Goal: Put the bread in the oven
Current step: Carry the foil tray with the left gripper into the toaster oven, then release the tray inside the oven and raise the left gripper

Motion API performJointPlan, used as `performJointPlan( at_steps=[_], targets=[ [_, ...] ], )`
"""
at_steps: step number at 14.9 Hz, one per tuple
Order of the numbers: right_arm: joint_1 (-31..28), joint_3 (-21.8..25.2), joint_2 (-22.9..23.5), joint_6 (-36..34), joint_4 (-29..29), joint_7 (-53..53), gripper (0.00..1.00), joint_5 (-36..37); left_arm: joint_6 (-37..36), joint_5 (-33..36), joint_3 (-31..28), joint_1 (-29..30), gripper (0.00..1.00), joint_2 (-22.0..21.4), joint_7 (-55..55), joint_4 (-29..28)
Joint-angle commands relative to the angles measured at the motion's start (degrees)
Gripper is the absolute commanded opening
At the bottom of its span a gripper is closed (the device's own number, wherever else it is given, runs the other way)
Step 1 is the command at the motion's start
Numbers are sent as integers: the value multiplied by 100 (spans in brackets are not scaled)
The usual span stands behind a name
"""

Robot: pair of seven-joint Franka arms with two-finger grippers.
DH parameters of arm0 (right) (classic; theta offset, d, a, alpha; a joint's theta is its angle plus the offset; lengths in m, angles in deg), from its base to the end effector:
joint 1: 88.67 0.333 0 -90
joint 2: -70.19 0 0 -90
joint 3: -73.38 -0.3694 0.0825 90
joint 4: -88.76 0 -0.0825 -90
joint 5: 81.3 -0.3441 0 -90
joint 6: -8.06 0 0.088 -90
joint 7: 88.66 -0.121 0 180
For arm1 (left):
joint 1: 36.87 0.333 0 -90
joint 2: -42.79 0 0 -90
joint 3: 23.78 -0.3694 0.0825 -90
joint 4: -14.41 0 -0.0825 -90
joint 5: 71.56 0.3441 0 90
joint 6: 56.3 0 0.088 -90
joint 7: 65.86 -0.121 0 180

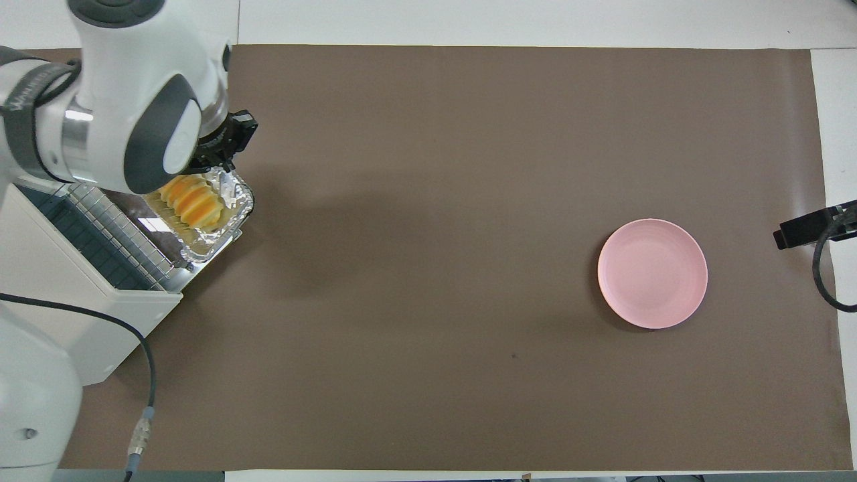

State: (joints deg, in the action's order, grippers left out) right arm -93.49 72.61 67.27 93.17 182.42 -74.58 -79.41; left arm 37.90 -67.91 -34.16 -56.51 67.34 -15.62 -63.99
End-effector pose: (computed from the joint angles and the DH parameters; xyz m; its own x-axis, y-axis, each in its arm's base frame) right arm 0.4829 -0.0382 0.6552 0.9797 0.1716 -0.1033 0.1734 -0.9848 0.0088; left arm 0.6386 -0.1207 0.5093 0.7685 0.6397 0.0116 0.6286 -0.7516 -0.1997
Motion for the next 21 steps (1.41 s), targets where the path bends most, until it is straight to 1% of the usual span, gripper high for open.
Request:
performJointPlan(
  at_steps=[1,3,4,5,8,9,13,16,18,21],
  targets=[
    [-45,-64,-121,5,135,113,100,83,11,205,-68,293,0,-117,65,-289],
    [-54,-55,-121,5,135,113,100,83,81,215,-191,522,0,-248,13,-604],
    [-45,-55,-121,5,135,113,100,83,177,267,-200,636,0,-336,-179,-832],
    [-45,-55,-121,5,135,113,100,83,257,346,-201,663,0,-441,-372,-1052],
    [-45,-55,-121,5,135,113,100,83,380,557,-192,655,0,-784,-454,-1808],
    [-54,-55,-121,5,135,113,100,83,380,618,-192,646,0,-863,-506,-1967],
    [-45,-55,-121,5,135,113,100,83,433,628,-192,646,0,-987,-602,-2240],
    [-54,-55,-130,5,135,113,100,83,827,628,-192,655,0,-1075,-831,-2530],
    [-45,-55,-121,5,135,113,100,83,1047,628,-192,672,0,-1075,-901,-2557],
    [-45,-55,-130,5,135,113,100,83,1057,707,-192,812,0,-1075,-945,-2566]
  ],
)
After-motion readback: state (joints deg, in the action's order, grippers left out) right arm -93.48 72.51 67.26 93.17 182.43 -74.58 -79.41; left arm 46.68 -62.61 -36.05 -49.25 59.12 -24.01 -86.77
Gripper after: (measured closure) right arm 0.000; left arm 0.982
